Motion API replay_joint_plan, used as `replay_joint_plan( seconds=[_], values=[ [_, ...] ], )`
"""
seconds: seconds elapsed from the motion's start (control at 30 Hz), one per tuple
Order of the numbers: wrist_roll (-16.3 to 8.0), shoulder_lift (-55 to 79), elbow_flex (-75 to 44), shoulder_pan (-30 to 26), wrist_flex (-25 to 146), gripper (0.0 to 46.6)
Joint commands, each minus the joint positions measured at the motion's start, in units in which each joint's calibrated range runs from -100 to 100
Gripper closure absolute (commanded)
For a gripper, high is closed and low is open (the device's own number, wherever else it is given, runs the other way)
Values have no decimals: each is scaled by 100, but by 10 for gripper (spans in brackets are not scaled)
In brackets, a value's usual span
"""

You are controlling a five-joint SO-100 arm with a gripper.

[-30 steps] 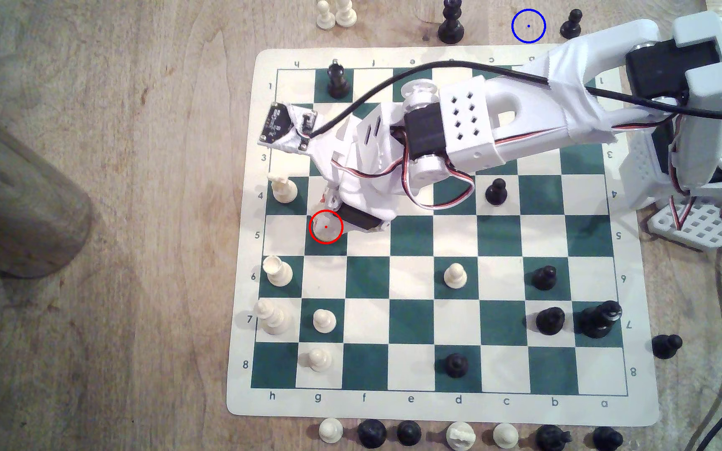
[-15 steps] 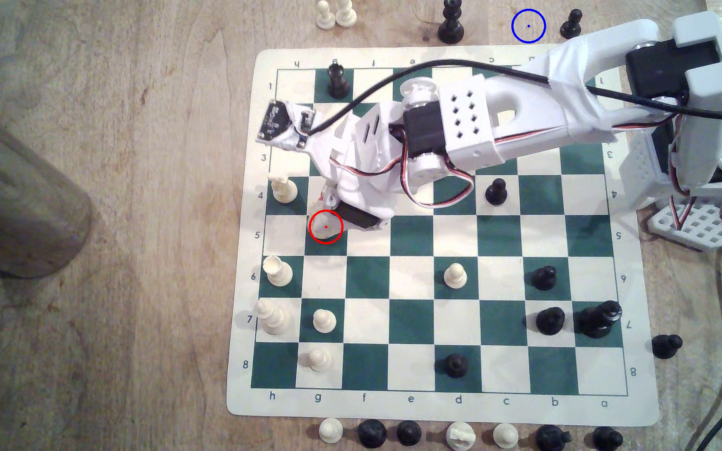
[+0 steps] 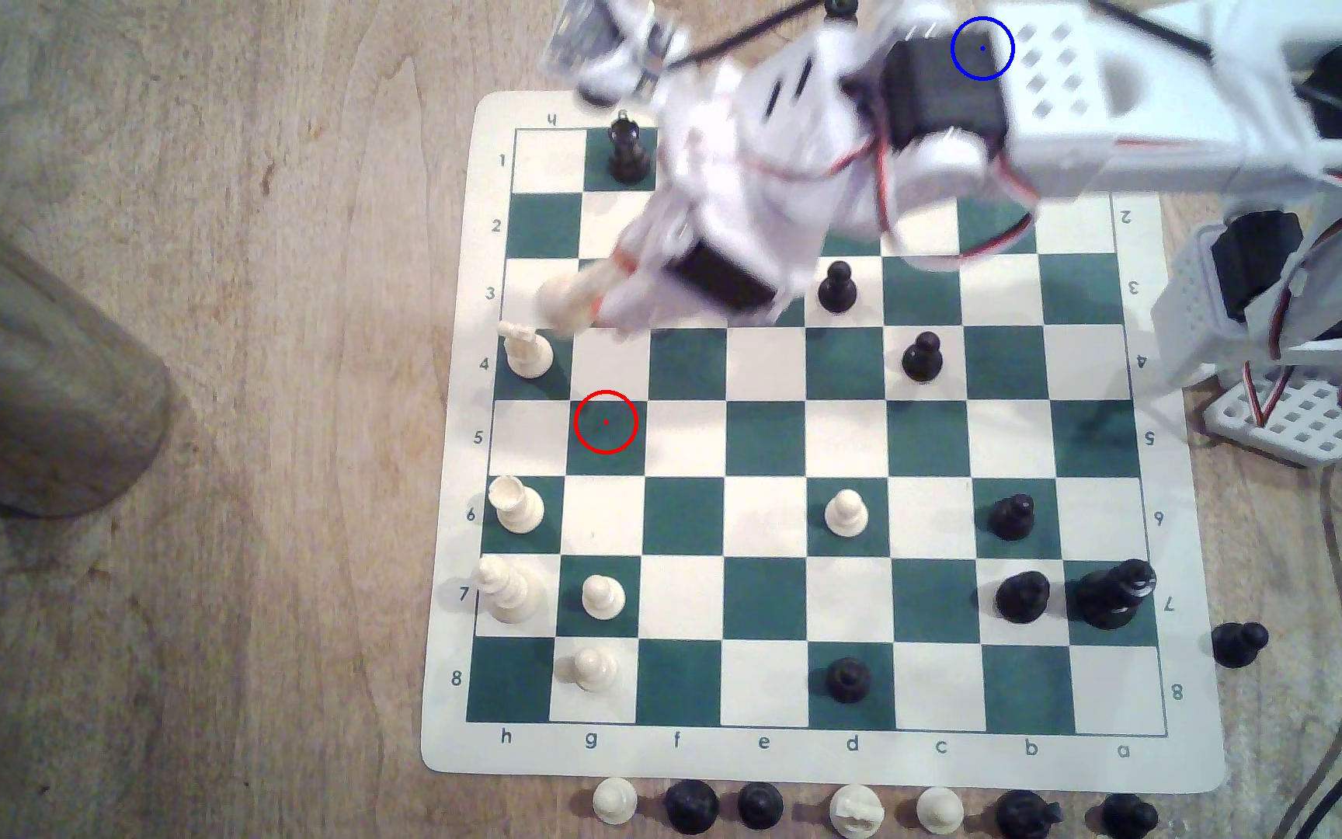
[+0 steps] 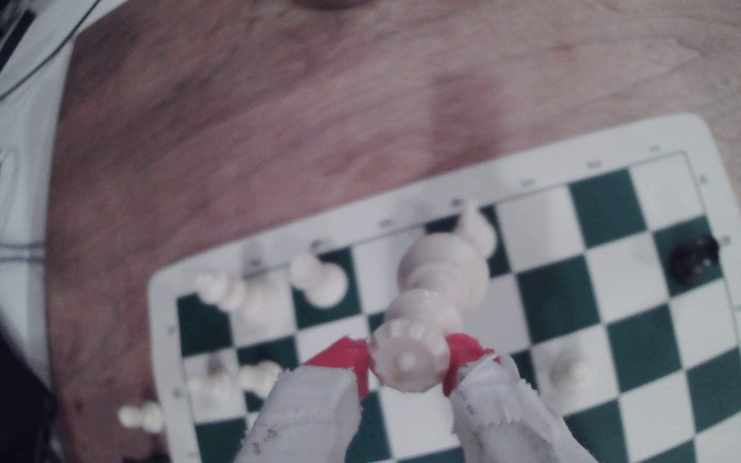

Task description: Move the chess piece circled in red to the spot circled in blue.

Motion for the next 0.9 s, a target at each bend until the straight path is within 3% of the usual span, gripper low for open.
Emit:
replay_joint_plan(
  seconds=[0.0, 0.57, 0.87],
  values=[
    [73, -982, -502, 600, 444, 464],
    [571, -855, -1327, 3134, 2058, 464],
    [777, -439, -1291, 3995, 2795, 464]
  ],
)
